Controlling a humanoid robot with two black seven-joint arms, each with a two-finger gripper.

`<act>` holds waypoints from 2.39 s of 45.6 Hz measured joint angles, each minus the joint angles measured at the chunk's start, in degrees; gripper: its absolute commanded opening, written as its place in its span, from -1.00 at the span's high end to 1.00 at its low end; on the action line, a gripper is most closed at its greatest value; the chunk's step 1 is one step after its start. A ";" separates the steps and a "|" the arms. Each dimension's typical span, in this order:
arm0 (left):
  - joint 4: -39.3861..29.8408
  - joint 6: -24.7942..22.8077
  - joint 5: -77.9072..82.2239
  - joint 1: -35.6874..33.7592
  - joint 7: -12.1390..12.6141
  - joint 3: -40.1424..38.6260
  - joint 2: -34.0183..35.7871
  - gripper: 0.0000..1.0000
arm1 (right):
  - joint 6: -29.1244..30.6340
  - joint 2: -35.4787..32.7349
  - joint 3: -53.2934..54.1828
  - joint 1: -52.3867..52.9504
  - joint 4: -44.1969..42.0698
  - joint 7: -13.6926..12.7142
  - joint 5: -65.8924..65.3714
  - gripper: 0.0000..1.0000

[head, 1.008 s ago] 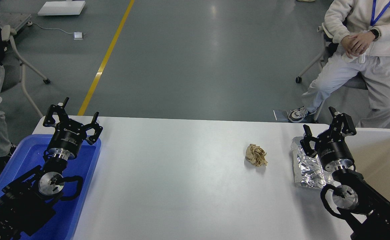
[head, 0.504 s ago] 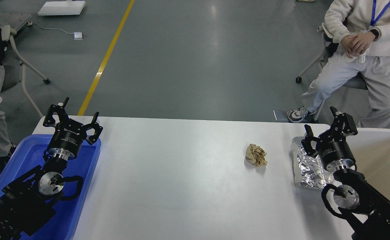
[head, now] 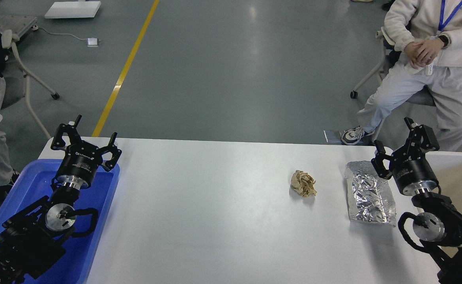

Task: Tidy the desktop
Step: 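Raise the right gripper off the silver foil and swing it outward, then lower the right gripper to the silver foil wrapper's near edge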

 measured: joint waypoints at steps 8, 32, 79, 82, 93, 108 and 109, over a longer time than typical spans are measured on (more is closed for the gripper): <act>0.00 0.00 0.00 0.00 0.00 -0.02 0.00 -1.00 | 0.16 -5.67 -4.70 2.03 1.59 -0.42 -0.07 -1.00; 0.00 0.00 -0.01 0.00 0.00 -0.02 -0.02 -1.00 | 0.21 -18.81 -13.31 4.06 9.58 -10.94 -1.58 -1.00; 0.01 0.00 0.00 0.00 0.00 0.00 -0.02 -1.00 | -4.80 -31.71 -55.93 26.58 13.90 -17.04 -29.86 -1.00; 0.01 0.00 0.00 0.00 0.00 0.00 -0.02 -1.00 | -5.47 -31.17 -58.31 27.11 13.46 -17.10 -31.56 -1.00; 0.02 0.00 0.00 0.00 0.00 -0.02 -0.02 -1.00 | -9.63 -27.39 -63.44 25.36 8.87 -17.22 -35.83 -0.99; 0.00 0.00 0.00 0.00 0.00 -0.03 -0.02 -1.00 | -13.34 -22.17 -65.51 21.57 3.81 -17.24 -37.09 -0.99; 0.00 0.00 0.00 0.00 0.00 -0.03 -0.02 -1.00 | -13.42 -22.04 -65.56 21.39 3.56 -17.25 -37.11 -0.99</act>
